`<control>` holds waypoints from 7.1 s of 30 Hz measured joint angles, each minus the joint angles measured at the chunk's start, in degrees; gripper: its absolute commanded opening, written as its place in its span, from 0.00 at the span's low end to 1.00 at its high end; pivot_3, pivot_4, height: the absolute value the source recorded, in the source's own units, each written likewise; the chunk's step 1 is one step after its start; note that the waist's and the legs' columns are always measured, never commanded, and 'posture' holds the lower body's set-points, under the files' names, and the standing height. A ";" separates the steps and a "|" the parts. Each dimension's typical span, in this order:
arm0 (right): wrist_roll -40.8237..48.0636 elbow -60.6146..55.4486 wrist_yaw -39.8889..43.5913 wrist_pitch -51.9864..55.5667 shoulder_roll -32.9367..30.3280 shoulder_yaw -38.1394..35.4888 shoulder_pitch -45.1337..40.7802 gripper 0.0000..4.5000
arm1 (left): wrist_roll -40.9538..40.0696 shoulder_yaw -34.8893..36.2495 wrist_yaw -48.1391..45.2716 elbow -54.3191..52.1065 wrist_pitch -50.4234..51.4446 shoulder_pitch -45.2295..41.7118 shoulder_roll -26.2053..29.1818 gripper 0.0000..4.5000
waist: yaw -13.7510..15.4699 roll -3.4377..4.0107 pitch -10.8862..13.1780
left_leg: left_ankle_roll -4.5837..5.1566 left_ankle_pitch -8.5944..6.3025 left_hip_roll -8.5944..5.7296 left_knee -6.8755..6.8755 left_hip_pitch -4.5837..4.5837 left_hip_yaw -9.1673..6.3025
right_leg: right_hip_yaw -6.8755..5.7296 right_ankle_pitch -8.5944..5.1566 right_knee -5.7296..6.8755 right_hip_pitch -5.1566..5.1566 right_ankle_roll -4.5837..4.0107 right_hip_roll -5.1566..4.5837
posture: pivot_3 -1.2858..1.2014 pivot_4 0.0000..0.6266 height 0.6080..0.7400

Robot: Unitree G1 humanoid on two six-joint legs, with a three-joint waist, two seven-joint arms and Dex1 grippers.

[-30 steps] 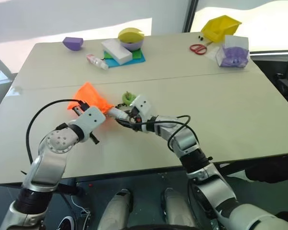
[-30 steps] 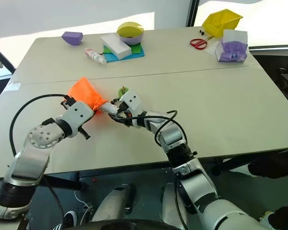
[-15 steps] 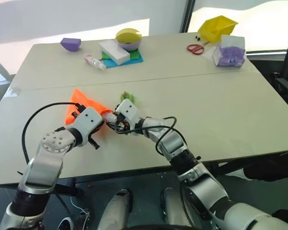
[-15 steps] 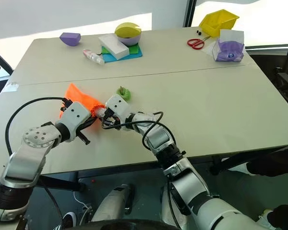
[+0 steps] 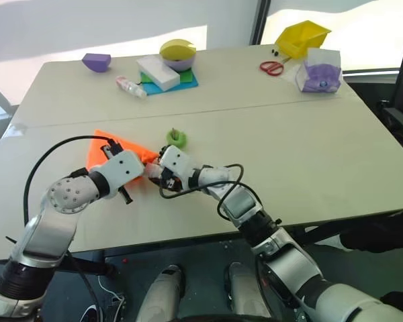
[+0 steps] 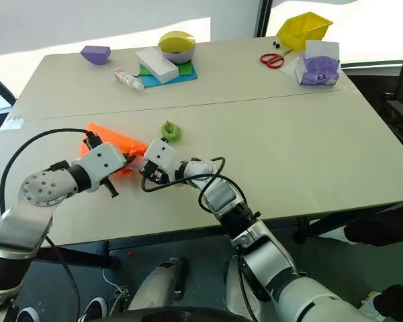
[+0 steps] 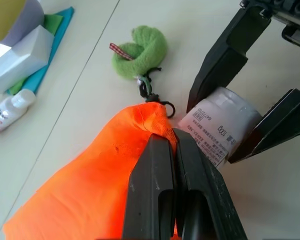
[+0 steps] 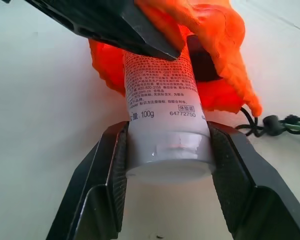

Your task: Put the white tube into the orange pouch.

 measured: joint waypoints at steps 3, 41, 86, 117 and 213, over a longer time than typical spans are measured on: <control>-0.55 0.13 0.01 -1.00 1.71 1.04 0.01 0.40 | -0.07 -0.10 0.17 -0.07 0.57 -0.05 -0.72 0.00 | -0.13 0.00 0.00 | 0.00 0.00 0.00 0.00 0.00 0.02 | 0.01 0.00 0.00 -0.01 0.00 0.00 | 0.52 0.24 1.00; 1.56 -1.85 8.01 -2.52 2.53 1.38 1.24 0.99 | -0.33 0.77 -0.60 -1.35 -3.04 6.95 -1.66 0.00 | 0.04 0.01 0.00 | -0.04 0.02 0.04 -0.07 0.03 0.01 | 0.03 0.03 -0.03 -0.02 -0.05 0.03 | 0.52 0.24 1.00; -17.98 24.88 -13.12 -37.68 -1.11 3.94 -11.30 0.99 | -0.50 1.43 -0.95 -1.50 -5.94 9.09 -1.73 0.00 | 0.01 0.02 0.00 | -0.08 0.05 0.03 -0.13 0.14 0.08 | 0.08 0.08 -0.09 0.03 -0.14 0.08 | 0.52 0.24 1.00; -12.68 24.37 -6.61 -38.91 0.78 -0.84 -7.81 0.01 | -0.52 0.76 -0.90 -1.40 -7.28 9.12 -2.37 0.00 | 0.06 0.01 0.00 | -0.53 0.33 0.23 -0.65 0.29 0.03 | 0.21 0.18 -0.11 -0.08 -0.42 0.48 | 0.52 0.24 1.00; 6.90 8.87 14.28 -6.48 -14.82 -11.03 -1.65 0.38 | -9.04 -0.78 -7.20 5.08 -21.26 8.71 -6.28 0.00 | 1.22 -0.04 0.00 | -0.50 0.35 1.24 -0.61 0.28 1.09 | 0.31 0.76 -0.99 0.09 -1.17 1.14 | 0.52 0.24 1.00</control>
